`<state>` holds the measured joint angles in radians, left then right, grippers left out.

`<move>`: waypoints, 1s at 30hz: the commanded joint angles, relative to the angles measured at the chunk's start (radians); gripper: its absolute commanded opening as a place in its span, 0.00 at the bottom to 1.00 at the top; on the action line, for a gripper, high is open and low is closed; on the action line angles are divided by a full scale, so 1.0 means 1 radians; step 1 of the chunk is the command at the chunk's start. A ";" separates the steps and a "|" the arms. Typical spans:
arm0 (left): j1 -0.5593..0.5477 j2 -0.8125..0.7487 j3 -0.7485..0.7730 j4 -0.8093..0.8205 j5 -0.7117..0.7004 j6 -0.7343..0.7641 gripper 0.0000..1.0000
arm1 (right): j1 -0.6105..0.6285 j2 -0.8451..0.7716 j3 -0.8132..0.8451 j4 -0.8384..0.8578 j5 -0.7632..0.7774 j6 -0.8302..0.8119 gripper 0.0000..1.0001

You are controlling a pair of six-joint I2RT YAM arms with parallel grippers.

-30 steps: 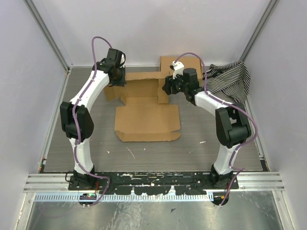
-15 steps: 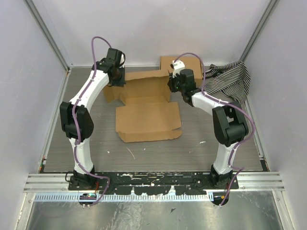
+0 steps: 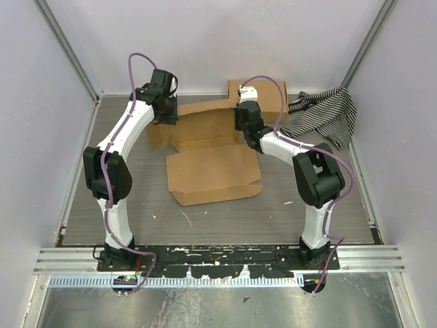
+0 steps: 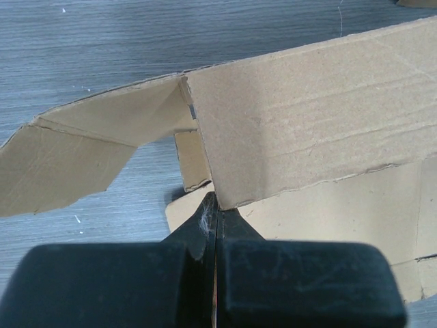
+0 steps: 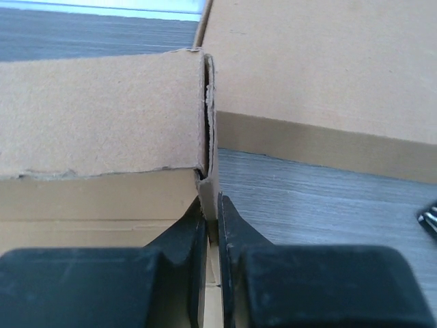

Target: Fold the paper box

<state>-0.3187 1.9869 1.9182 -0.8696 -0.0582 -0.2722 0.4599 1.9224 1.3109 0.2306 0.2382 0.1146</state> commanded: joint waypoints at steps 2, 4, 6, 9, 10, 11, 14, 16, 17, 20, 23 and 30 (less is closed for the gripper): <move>-0.003 -0.060 -0.021 -0.024 -0.002 -0.022 0.00 | 0.062 0.046 0.043 -0.219 0.357 0.109 0.01; -0.004 -0.066 -0.028 -0.035 -0.015 -0.029 0.00 | 0.071 0.045 0.046 -0.254 0.426 0.129 0.01; -0.003 -0.077 -0.039 -0.036 -0.026 -0.030 0.00 | 0.074 0.028 0.026 -0.259 0.434 0.136 0.01; -0.004 -0.095 -0.052 -0.040 -0.028 -0.030 0.05 | 0.074 -0.019 -0.025 -0.223 0.401 0.125 0.01; -0.003 -0.104 -0.056 -0.039 -0.023 -0.027 0.12 | 0.074 -0.032 -0.038 -0.218 0.381 0.119 0.01; -0.004 -0.116 -0.065 -0.032 -0.024 -0.025 0.23 | 0.071 -0.043 -0.048 -0.215 0.355 0.114 0.01; -0.001 -0.159 -0.074 -0.017 -0.044 -0.008 0.42 | 0.068 -0.073 -0.065 -0.219 0.297 0.094 0.01; 0.011 -0.190 -0.069 -0.012 -0.062 -0.001 0.47 | 0.063 -0.094 -0.084 -0.215 0.247 0.082 0.01; 0.022 -0.210 -0.068 -0.008 -0.065 -0.002 0.48 | 0.062 -0.106 -0.091 -0.216 0.232 0.077 0.01; 0.084 -0.251 -0.066 0.011 -0.052 -0.011 0.51 | 0.059 -0.149 -0.125 -0.215 0.186 0.052 0.01; 0.167 -0.272 -0.078 0.038 -0.026 -0.020 0.53 | 0.041 -0.199 -0.159 -0.229 0.135 0.021 0.01; 0.333 -0.265 -0.220 0.150 0.114 -0.023 0.49 | -0.051 -0.310 -0.186 -0.327 -0.084 -0.020 0.01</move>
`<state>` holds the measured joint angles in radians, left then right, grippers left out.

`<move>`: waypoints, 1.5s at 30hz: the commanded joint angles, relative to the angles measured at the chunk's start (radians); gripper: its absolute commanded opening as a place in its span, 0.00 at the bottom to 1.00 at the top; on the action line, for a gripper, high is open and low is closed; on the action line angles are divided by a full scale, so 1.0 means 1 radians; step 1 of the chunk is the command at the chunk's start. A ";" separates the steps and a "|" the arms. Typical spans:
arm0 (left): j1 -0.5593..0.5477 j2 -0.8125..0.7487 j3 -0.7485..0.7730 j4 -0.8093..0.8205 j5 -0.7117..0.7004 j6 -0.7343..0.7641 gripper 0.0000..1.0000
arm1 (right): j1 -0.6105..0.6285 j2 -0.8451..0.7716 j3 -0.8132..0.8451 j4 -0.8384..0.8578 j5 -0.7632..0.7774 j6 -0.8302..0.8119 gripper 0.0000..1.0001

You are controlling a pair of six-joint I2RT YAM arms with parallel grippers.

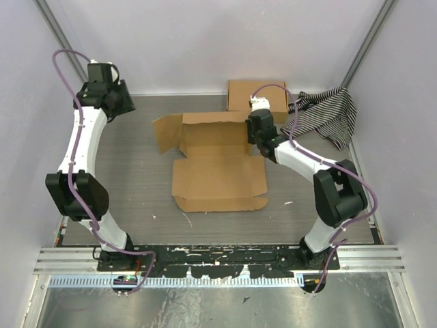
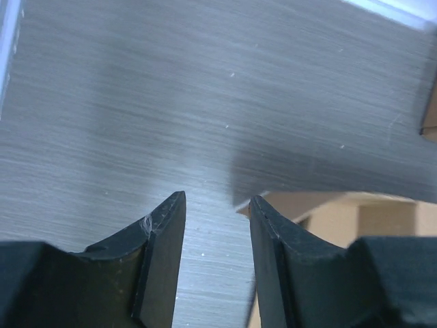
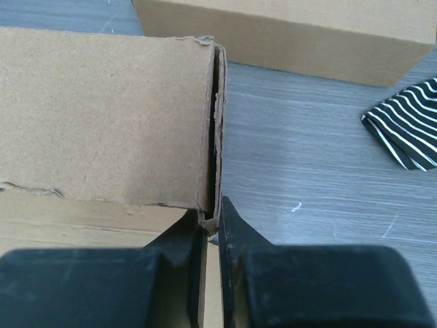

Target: Fold the paper box

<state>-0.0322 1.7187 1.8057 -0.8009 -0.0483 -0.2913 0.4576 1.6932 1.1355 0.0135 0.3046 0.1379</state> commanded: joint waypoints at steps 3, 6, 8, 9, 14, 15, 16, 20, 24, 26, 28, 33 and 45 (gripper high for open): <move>0.057 0.008 -0.211 0.175 0.184 -0.006 0.44 | -0.085 -0.110 0.001 -0.151 -0.224 -0.044 0.01; 0.056 -0.011 -0.351 0.322 0.261 -0.014 0.43 | -0.111 -0.128 0.010 -0.175 -0.278 -0.057 0.02; 0.056 -0.027 -0.441 0.425 0.325 -0.027 0.43 | -0.129 -0.130 0.012 -0.184 -0.300 -0.060 0.02; 0.053 -0.038 -0.480 0.470 0.360 -0.035 0.43 | -0.135 -0.129 0.014 -0.188 -0.308 -0.057 0.02; 0.011 -0.073 -0.596 0.623 0.428 -0.038 0.43 | -0.143 -0.121 0.024 -0.187 -0.348 -0.040 0.02; -0.001 -0.071 -0.599 0.631 0.431 -0.034 0.43 | -0.143 -0.117 0.025 -0.188 -0.355 -0.036 0.02; -0.013 -0.067 -0.601 0.640 0.434 -0.030 0.43 | -0.143 -0.113 0.028 -0.189 -0.362 -0.033 0.02; -0.053 -0.074 -0.624 0.678 0.471 -0.020 0.43 | -0.142 -0.092 0.038 -0.195 -0.378 -0.028 0.02; -0.074 -0.146 -0.683 0.703 0.510 -0.017 0.44 | -0.144 -0.069 0.060 -0.206 -0.386 -0.013 0.02; -0.081 -0.191 -0.718 0.695 0.502 -0.008 0.44 | -0.144 -0.057 0.074 -0.211 -0.386 -0.005 0.02; -0.088 -0.233 -0.746 0.672 0.490 -0.001 0.44 | -0.144 -0.046 0.087 -0.214 -0.386 0.005 0.02; -0.114 -0.306 -0.818 0.653 0.482 -0.007 0.44 | -0.145 -0.023 0.104 -0.213 -0.398 0.021 0.02; -0.155 -0.325 -0.847 0.684 0.483 -0.020 0.44 | -0.144 -0.042 0.085 -0.196 -0.476 0.029 0.03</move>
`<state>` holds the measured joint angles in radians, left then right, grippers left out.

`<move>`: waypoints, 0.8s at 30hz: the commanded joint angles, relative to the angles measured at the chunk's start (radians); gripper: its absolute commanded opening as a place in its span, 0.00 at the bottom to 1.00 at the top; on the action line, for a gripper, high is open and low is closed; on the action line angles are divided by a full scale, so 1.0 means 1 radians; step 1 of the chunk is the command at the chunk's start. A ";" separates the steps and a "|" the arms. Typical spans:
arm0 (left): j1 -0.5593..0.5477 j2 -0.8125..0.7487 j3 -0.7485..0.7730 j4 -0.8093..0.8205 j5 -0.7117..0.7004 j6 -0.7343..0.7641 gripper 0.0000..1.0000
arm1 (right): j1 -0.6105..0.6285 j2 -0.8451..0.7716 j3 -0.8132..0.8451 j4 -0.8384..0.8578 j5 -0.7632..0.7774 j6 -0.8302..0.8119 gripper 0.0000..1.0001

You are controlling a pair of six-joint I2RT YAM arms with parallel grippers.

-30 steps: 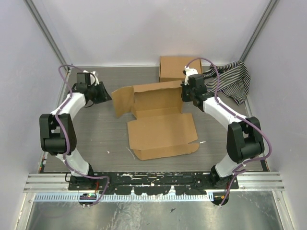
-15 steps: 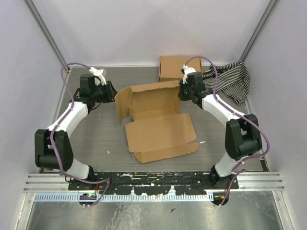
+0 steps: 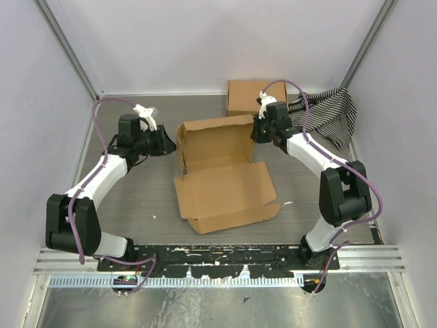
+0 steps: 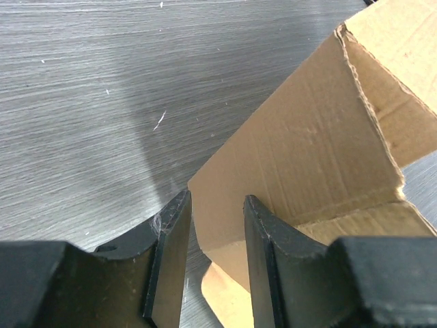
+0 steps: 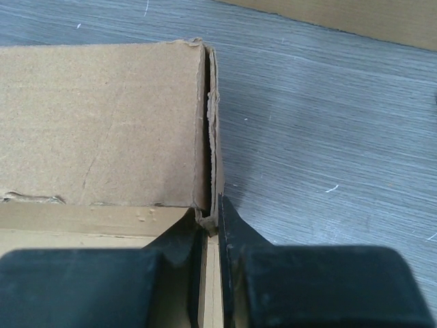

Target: Fold the paper box

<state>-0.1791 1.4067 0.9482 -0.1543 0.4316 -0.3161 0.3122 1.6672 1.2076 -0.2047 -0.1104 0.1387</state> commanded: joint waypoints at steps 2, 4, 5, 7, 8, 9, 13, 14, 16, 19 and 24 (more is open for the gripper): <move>-0.012 -0.006 0.029 0.035 0.006 0.001 0.44 | 0.001 -0.024 0.005 0.019 -0.061 0.029 0.03; -0.022 -0.015 0.044 0.028 0.006 0.000 0.44 | 0.001 -0.035 -0.006 0.019 -0.055 0.030 0.03; -0.026 -0.025 0.050 0.019 0.004 0.000 0.44 | 0.002 -0.039 -0.010 0.018 -0.054 0.030 0.03; -0.036 -0.056 0.055 -0.004 -0.004 0.000 0.43 | 0.001 -0.042 -0.014 0.014 -0.047 0.031 0.03; -0.039 -0.087 0.051 -0.024 -0.008 0.000 0.43 | 0.001 -0.043 -0.013 0.010 -0.042 0.032 0.03; -0.042 -0.110 0.043 -0.033 -0.012 -0.003 0.43 | 0.001 -0.044 -0.013 0.008 -0.038 0.032 0.03; -0.059 -0.214 -0.025 -0.003 -0.021 -0.029 0.44 | 0.001 -0.048 -0.014 0.017 -0.047 0.040 0.03; -0.063 -0.219 -0.040 0.012 -0.023 -0.033 0.45 | 0.001 -0.049 -0.015 0.022 -0.057 0.044 0.03; -0.067 -0.201 -0.052 0.035 -0.023 -0.037 0.45 | 0.001 -0.053 -0.015 0.031 -0.082 0.054 0.04; -0.069 -0.148 -0.036 0.054 -0.016 -0.028 0.45 | 0.002 -0.060 -0.014 0.033 -0.110 0.062 0.04; -0.074 -0.059 0.009 0.051 -0.028 0.000 0.44 | 0.004 -0.068 -0.013 0.023 -0.121 0.055 0.04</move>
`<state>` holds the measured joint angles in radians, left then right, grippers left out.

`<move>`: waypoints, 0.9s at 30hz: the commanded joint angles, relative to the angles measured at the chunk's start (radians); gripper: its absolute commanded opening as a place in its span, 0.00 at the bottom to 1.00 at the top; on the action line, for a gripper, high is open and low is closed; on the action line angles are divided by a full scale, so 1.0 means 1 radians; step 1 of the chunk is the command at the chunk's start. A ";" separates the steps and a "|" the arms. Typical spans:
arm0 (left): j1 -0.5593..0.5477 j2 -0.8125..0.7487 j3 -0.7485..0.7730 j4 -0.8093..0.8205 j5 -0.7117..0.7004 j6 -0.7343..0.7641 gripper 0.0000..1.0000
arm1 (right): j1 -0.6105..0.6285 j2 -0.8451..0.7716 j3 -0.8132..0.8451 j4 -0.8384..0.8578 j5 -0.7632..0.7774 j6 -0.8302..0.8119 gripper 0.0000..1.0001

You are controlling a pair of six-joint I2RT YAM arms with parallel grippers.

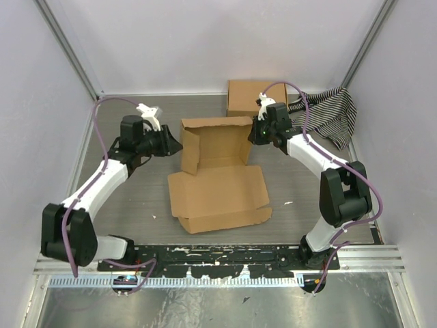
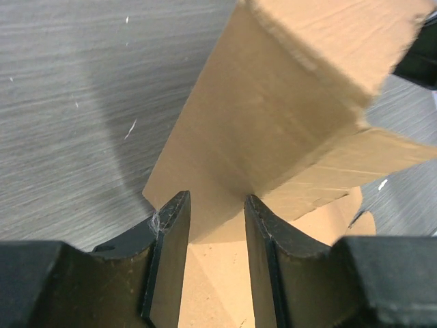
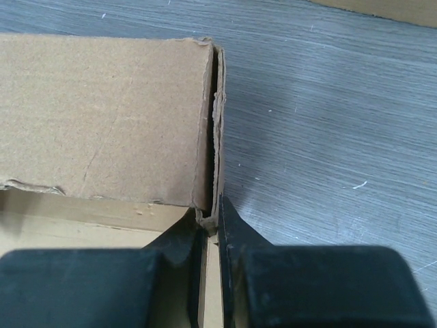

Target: Fold the paper box

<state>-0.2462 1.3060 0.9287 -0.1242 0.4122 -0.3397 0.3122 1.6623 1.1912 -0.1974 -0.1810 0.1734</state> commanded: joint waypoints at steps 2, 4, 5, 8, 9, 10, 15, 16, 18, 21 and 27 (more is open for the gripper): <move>-0.011 0.050 0.048 0.012 -0.014 0.031 0.44 | 0.002 -0.065 0.005 0.010 -0.052 0.016 0.04; -0.015 0.048 0.052 0.009 -0.026 0.038 0.45 | 0.004 -0.068 0.003 0.006 -0.052 0.014 0.05; -0.020 0.045 0.052 0.008 -0.032 0.041 0.45 | 0.003 -0.069 0.000 0.006 -0.051 0.015 0.05; -0.033 0.036 0.053 -0.002 -0.071 0.050 0.46 | 0.006 -0.071 -0.006 0.006 -0.050 0.019 0.05; -0.040 0.032 0.053 0.000 -0.075 0.050 0.46 | 0.009 -0.073 -0.009 0.008 -0.047 0.021 0.05; -0.047 0.026 0.053 0.000 -0.080 0.049 0.46 | 0.010 -0.073 -0.011 0.008 -0.045 0.024 0.05; -0.086 -0.009 0.039 -0.008 -0.095 0.047 0.47 | 0.018 -0.072 -0.005 0.001 -0.033 0.036 0.04; -0.089 -0.018 0.032 -0.009 -0.097 0.048 0.47 | 0.019 -0.070 -0.002 -0.002 -0.033 0.036 0.04; -0.090 -0.028 0.012 -0.012 -0.102 0.053 0.47 | 0.018 -0.071 0.004 -0.004 -0.032 0.037 0.05; -0.090 -0.082 -0.013 -0.019 -0.104 0.061 0.48 | 0.019 -0.069 0.012 -0.009 -0.036 0.038 0.04; -0.090 -0.070 -0.045 0.004 -0.140 0.082 0.50 | 0.020 -0.072 0.022 -0.007 -0.060 0.046 0.05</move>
<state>-0.3347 1.2194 0.9115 -0.1417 0.3122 -0.2882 0.3256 1.6470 1.1801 -0.2195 -0.1974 0.1925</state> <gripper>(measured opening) 0.492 0.136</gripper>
